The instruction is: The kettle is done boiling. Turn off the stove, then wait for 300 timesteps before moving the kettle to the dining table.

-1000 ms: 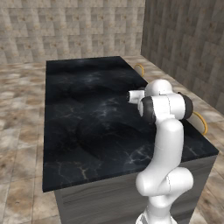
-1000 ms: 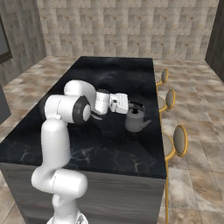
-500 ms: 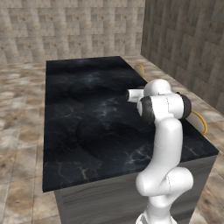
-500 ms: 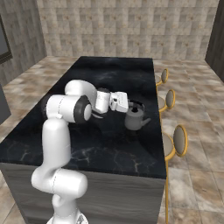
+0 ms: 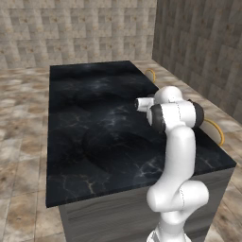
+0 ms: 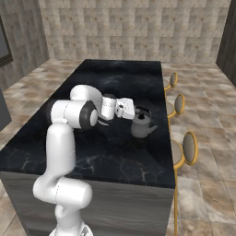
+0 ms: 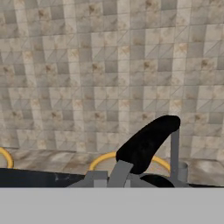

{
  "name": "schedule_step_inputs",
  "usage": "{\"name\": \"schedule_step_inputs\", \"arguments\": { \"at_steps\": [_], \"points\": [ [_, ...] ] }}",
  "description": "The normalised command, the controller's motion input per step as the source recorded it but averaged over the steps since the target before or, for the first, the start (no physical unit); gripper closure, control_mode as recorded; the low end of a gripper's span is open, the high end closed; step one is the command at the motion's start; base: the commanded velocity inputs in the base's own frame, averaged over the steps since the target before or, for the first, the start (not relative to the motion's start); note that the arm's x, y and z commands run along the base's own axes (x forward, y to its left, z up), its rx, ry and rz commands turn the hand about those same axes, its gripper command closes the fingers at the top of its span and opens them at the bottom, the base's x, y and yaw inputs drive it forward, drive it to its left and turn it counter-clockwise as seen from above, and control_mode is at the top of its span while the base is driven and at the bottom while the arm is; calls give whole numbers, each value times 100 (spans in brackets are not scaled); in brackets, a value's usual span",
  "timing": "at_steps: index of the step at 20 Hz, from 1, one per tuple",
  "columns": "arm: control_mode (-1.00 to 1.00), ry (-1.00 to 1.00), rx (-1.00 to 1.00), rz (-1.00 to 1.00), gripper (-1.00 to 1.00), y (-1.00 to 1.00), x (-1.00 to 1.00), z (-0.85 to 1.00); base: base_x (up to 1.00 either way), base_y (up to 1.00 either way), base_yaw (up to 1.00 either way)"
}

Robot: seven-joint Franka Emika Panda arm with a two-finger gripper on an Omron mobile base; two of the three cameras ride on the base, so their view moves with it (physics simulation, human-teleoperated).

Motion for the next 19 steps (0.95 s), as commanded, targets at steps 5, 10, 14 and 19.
{"name": "schedule_step_inputs", "arguments": {
  "at_steps": [5,10,14,19],
  "points": [
    [-100,-15,0,0,100,6,0,-49,0,0,0],
    [-100,-18,0,0,100,6,0,-50,0,0,0],
    [-100,-20,0,0,100,9,0,-50,0,0,0],
    [-100,-13,0,0,100,11,-2,-36,0,0,0]
  ]
}}
